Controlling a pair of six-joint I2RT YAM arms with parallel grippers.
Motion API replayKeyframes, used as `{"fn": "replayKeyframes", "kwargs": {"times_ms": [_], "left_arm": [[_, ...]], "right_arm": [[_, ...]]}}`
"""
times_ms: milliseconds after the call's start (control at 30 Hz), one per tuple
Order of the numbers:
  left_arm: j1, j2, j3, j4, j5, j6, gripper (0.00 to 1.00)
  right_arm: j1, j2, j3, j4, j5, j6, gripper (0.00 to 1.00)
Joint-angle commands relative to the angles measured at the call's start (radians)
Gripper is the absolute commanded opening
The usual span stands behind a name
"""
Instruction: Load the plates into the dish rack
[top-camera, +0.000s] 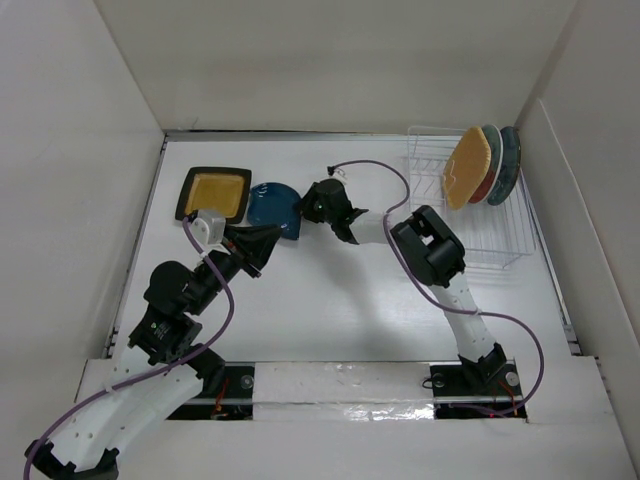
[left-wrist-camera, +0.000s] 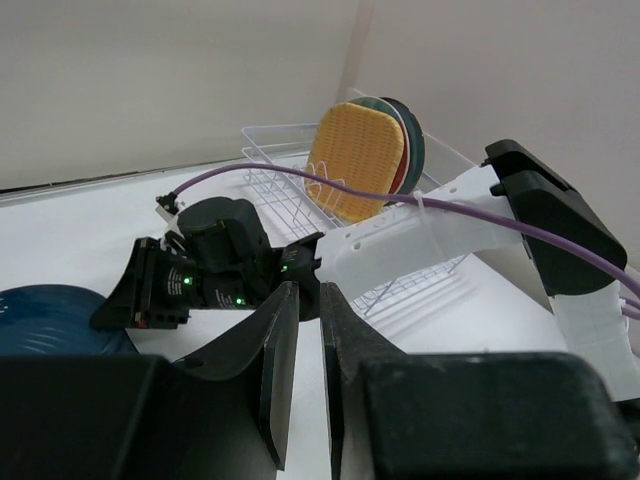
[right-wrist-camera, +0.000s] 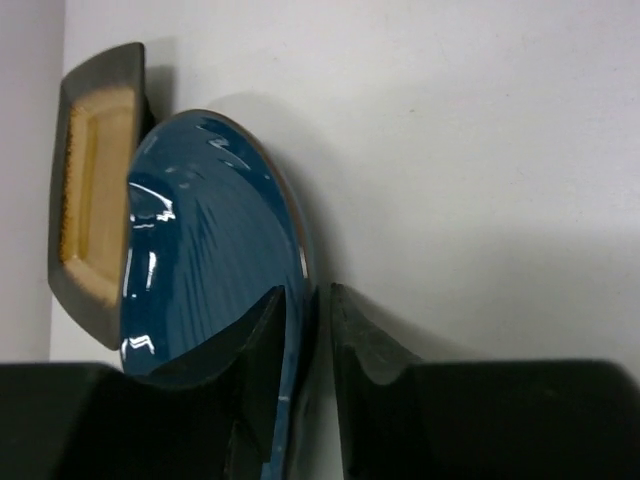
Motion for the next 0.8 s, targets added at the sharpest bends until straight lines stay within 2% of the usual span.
{"fn": "replayKeyframes", "kwargs": {"times_ms": [0,67,100,133,300,433,533,633,767], "left_arm": [[-0.005,-0.016,0.013,0.039,-0.001,0.003,0.12],[-0.005,-0.013,0.013,0.039,-0.001,0.003,0.12],[-0.005,-0.013,0.014,0.039,0.002,0.003,0.12],[-0.005,-0.015,0.014,0.039,0.004,0.003,0.12],[-0.005,-0.015,0.013,0.039,-0.002,0.003,0.12],[-0.005,-0.015,0.014,0.039,0.002,0.003,0.12],[-0.005,-0.016,0.013,0.037,-0.01,0.005,0.12],[-0.005,-0.018,0.014,0.037,-0.002,0.005,0.12],[-0.005,-0.03,0.014,0.039,0.002,0.003,0.12]], "right_arm": [[-0.012,0.023,0.051,-0.021,-0.019,0.033,0.2],[-0.021,0.018,0.045,-0.018,-0.023,0.037,0.13],[-0.021,0.014,0.026,0.008,-0.028,0.037,0.04],[-0.021,-0.011,0.006,0.028,-0.025,0.037,0.0],[0.001,-0.126,-0.107,0.139,0.035,0.008,0.0],[0.011,-0.265,-0.164,0.154,0.117,-0.068,0.0],[0.021,-0.411,-0.198,0.146,0.223,-0.185,0.0],[0.01,-0.569,-0.242,0.133,0.367,-0.373,0.0],[-0.042,-0.694,-0.222,0.059,0.612,-0.721,0.0]]}}
